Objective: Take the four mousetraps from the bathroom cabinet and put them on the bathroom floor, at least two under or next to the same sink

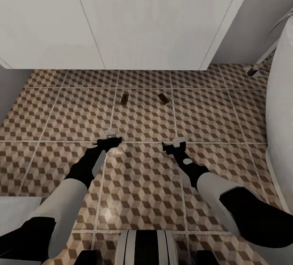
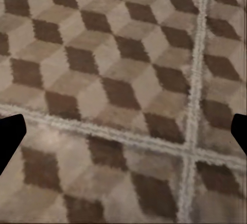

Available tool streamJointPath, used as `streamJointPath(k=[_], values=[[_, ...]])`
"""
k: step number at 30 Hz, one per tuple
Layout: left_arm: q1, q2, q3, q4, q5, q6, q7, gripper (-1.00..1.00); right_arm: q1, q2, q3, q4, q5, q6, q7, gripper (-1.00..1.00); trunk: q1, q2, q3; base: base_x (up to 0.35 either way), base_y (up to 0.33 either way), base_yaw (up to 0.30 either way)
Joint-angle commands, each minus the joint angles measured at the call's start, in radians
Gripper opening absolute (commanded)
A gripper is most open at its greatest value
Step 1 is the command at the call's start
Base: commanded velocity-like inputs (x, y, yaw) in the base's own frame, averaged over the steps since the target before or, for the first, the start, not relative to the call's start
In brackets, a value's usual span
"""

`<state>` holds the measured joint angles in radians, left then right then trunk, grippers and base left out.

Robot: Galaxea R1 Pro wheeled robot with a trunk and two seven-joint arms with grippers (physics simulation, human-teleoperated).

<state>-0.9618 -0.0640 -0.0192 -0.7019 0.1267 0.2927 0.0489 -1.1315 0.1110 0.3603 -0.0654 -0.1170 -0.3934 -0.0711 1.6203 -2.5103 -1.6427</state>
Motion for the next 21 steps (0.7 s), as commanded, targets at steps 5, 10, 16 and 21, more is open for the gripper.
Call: streamJointPath(k=[5, 10, 16, 21], values=[[0.024, 0.008, -0.002, 0.056, 0.01, -0.064, 0.005, 1.0, 0.005, -0.032, 0.009, 0.024, -0.011, -0.013, 0.023, 1.0, -0.002, 0.001, 0.019, 0.0, 0.0, 0.0], [0.034, 0.011, -0.002, 0.145, 0.01, -0.134, 0.005, 1.0, 0.046, -0.047, 0.008, 0.038, -0.011, -0.05, 0.027, 1.0, -0.005, 0.002, 0.038, 0.0, 0.0, 0.0], [0.036, 0.022, -0.002, 0.277, 0.01, -0.241, 0.005, 1.0, 0.086, -0.051, 0.008, 0.042, -0.01, -0.066, 0.028, 1.0, -0.007, 0.004, 0.061, 0.0, 0.0, 0.0], [0.037, 0.025, -0.002, 0.39, 0.009, -0.298, -0.001, 1.0, 0.136, -0.051, 0.008, 0.042, -0.009, -0.071, 0.028, 1.0, -0.01, 0.005, 0.081, 0.0, 0.0, 0.0]])
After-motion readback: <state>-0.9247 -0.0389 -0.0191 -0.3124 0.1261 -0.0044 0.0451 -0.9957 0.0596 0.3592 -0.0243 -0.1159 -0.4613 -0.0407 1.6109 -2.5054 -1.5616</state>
